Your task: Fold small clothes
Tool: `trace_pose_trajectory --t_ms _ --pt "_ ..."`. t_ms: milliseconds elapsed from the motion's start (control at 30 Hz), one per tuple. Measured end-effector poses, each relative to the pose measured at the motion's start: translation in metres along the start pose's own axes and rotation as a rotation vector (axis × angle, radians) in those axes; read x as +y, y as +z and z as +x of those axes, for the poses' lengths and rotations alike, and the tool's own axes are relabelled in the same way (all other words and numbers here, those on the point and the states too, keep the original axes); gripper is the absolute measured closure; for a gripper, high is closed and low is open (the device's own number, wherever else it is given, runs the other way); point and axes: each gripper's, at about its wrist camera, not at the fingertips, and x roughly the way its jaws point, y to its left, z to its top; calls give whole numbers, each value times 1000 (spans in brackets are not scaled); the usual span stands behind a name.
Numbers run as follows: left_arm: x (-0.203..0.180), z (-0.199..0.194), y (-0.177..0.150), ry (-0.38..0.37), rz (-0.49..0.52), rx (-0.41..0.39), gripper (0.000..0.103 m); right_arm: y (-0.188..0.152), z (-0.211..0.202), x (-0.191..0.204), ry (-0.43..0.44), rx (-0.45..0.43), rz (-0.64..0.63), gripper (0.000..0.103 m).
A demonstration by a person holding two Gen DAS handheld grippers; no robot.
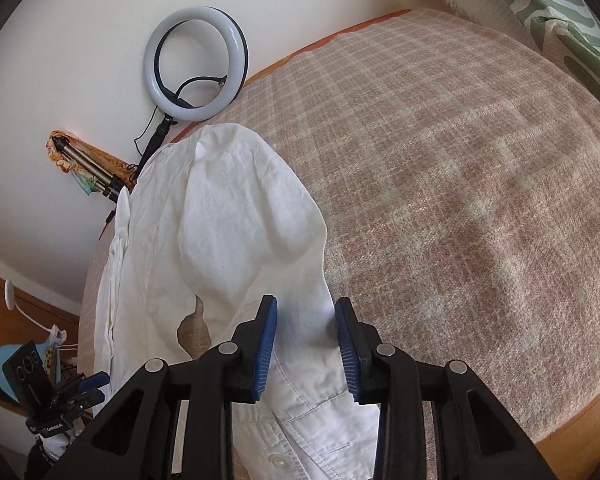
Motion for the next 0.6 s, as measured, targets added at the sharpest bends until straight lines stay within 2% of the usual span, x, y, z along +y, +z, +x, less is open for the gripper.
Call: trace_pose_trajectory --t_ms 33,67,133,200,367,467,600 --pt "-2 2 0 -1 6 5 69 -1 1 3 -4 2 -13 89" --pt "-3 3 -1 0 13 10 69 -2 2 6 -14 4 -27 98" --pt "-5 5 -2 2 27 14 69 -2 0 13 -49 -3 -51 102" --pt "-4 5 -1 5 30 14 69 -2 -6 24 -86 -31 -83 103" --pt "3 4 -1 10 -5 2 69 -4 -24 72 -112 -103 -217 103" --pt "8 -1 1 7 -29 -15 69 -9 -27 107 -83 -111 -310 103" --pt "12 -9 0 16 -46 -44 69 -25 -20 148 -42 -80 -428 103"
